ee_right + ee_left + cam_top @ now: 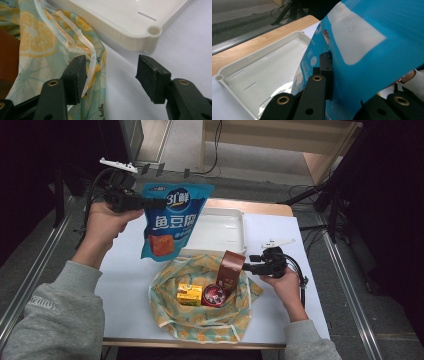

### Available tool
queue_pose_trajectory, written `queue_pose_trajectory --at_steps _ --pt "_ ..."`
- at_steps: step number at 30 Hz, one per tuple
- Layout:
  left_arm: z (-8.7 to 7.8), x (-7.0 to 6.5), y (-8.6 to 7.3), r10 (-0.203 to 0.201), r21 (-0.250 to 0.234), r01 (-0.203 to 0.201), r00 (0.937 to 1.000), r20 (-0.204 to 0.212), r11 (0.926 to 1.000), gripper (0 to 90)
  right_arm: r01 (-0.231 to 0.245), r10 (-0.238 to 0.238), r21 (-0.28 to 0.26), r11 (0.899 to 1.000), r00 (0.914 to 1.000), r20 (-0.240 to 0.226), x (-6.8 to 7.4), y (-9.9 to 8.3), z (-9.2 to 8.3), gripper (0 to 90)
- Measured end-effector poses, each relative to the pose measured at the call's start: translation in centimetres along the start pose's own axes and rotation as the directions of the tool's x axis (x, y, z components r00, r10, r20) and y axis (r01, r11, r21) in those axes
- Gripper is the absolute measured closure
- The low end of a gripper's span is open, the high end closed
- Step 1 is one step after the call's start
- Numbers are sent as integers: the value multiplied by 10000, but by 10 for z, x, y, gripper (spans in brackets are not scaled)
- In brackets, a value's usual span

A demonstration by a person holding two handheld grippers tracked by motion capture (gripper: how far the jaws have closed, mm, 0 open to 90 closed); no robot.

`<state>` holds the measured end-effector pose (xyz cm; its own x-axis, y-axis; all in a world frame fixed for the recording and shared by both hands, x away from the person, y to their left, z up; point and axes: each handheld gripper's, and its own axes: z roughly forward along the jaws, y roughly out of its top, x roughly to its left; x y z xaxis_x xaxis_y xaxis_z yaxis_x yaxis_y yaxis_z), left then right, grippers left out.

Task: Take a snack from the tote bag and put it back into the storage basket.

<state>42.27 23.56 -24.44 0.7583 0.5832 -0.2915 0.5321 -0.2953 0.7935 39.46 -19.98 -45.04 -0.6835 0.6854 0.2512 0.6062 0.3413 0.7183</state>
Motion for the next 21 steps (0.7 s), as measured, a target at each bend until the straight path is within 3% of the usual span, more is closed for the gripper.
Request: queue_pose_trajectory --at_steps 8,21 --pt "7 16 11 -256 31 258 9991 -335 9997 900 89 -89 83 9999 10000 -20 1 0 2 421" --pt "41 35 26 -322 55 325 9981 -530 9995 900 76 -75 98 9999 10000 -44 1 -1 -1 421"
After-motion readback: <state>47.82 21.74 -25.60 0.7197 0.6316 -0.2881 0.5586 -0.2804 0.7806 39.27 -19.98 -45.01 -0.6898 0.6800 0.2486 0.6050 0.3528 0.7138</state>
